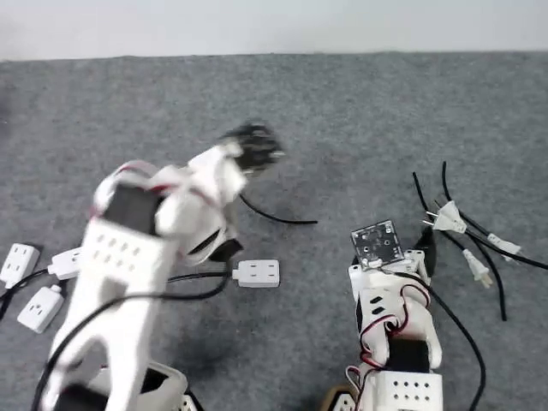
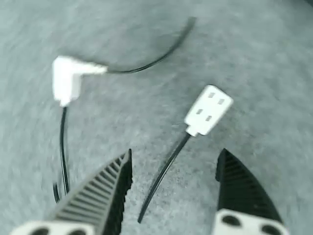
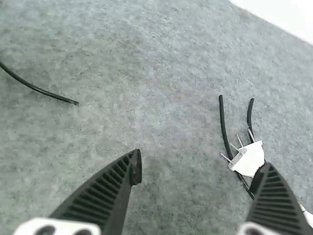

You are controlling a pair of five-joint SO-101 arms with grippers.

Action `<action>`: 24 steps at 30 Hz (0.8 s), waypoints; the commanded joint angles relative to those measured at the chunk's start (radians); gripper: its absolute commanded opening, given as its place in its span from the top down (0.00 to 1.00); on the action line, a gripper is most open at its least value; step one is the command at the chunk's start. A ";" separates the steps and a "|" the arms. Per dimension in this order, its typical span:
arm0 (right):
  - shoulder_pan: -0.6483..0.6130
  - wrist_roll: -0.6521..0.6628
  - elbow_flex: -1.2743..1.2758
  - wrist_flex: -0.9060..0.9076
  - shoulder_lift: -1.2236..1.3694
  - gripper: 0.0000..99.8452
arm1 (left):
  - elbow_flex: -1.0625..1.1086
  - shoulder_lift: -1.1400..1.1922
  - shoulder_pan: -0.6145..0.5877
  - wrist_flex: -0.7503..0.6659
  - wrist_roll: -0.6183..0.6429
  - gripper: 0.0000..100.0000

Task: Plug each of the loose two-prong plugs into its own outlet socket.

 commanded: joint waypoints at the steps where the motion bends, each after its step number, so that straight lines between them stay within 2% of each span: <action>1: -0.008 0.025 0.017 0.007 0.007 0.65 | 0.318 -0.293 -0.048 -0.186 0.055 0.74; 5: 0.013 0.026 0.017 0.008 0.007 0.65 | 0.661 -0.548 -0.054 -0.318 0.058 0.74; 9: 0.051 0.026 0.017 0.008 0.007 0.65 | 0.857 -0.669 -0.094 -0.411 0.058 0.74; 14: 0.051 0.026 0.011 0.031 0.007 0.65 | 0.986 -0.692 -0.146 -0.525 0.066 0.74; 21: 0.058 0.021 -0.023 0.065 0.007 0.65 | 1.162 -0.694 -0.146 -0.730 0.207 0.74; 24: 0.059 0.020 -0.112 0.125 0.007 0.65 | 1.254 -0.694 -0.146 -0.825 0.250 0.74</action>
